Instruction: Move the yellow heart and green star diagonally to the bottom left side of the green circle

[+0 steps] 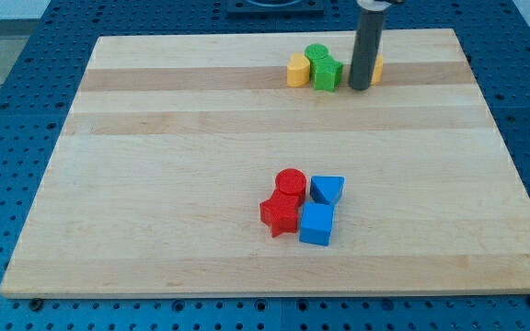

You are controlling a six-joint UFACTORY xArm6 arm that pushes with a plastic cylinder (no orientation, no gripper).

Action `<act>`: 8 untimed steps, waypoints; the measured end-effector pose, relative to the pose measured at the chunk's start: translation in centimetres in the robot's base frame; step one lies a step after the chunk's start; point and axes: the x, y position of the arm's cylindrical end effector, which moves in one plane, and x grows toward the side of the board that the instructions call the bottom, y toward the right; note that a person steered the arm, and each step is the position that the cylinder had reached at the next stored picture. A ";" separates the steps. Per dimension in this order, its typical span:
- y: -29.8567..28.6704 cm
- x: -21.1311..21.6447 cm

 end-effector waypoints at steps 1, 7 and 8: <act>1.8 0.0; -10.0 -1.6; -7.6 -1.6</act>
